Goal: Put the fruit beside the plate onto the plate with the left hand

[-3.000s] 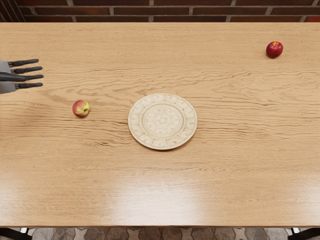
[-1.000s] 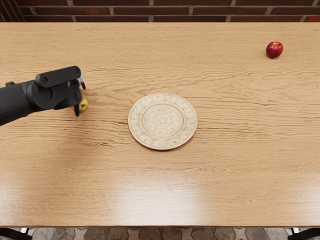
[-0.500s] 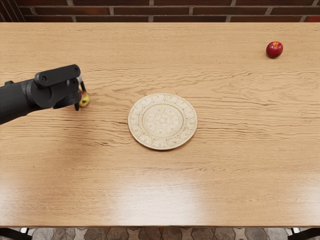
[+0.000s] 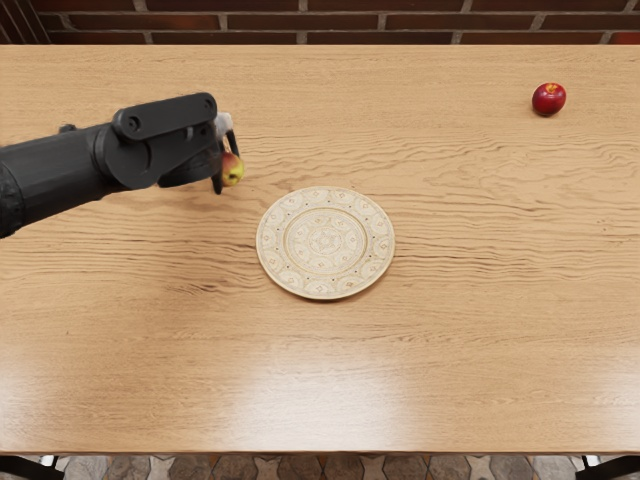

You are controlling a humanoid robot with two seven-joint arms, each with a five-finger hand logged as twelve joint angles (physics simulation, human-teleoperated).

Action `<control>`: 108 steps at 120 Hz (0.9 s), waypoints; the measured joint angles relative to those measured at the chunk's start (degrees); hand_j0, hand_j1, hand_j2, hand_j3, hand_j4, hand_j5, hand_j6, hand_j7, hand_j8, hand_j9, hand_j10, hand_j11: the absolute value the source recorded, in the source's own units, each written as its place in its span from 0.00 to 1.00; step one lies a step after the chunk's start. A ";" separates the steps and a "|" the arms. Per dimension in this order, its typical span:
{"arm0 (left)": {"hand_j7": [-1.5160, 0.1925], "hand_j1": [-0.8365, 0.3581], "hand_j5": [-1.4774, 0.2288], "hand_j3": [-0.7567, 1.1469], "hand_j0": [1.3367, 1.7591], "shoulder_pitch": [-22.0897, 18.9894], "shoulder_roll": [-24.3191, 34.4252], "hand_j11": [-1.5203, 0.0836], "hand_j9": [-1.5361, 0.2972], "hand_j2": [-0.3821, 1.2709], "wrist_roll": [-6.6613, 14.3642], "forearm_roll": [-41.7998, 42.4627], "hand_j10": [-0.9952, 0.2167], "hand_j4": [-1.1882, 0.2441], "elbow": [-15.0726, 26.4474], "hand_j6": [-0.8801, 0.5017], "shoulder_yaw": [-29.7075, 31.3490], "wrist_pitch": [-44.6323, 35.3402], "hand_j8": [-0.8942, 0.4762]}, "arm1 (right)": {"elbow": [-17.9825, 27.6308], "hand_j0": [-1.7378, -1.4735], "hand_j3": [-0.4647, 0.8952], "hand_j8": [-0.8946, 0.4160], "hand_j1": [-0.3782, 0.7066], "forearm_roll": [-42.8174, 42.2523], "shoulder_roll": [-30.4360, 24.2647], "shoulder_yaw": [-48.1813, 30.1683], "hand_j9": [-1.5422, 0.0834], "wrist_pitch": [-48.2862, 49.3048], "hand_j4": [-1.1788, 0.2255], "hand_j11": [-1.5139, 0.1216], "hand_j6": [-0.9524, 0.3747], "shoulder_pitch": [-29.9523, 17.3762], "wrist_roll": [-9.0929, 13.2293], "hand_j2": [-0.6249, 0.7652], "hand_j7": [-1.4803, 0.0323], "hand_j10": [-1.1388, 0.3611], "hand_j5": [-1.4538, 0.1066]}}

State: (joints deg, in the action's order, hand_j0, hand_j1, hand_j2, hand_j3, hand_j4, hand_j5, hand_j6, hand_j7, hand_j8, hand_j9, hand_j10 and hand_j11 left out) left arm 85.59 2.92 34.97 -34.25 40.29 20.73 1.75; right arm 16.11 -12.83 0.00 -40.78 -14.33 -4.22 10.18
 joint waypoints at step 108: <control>0.36 0.45 0.33 0.40 0.76 1.02 -2.92 0.38 0.34 0.48 0.00 1.64 0.26 0.42 8.62 0.25 -4.28 0.51 0.18 | 0.05 0.30 0.34 0.68 0.03 0.00 0.00 0.00 0.95 0.00 0.84 0.93 0.72 0.09 -0.02 0.45 0.98 0.76 0.93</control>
State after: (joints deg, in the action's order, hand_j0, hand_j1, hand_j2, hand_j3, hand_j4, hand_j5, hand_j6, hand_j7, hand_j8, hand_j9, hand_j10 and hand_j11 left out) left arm 86.61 0.00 34.97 -32.61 48.91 16.45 2.26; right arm 16.16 -12.83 0.00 -40.78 -14.33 -4.13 10.17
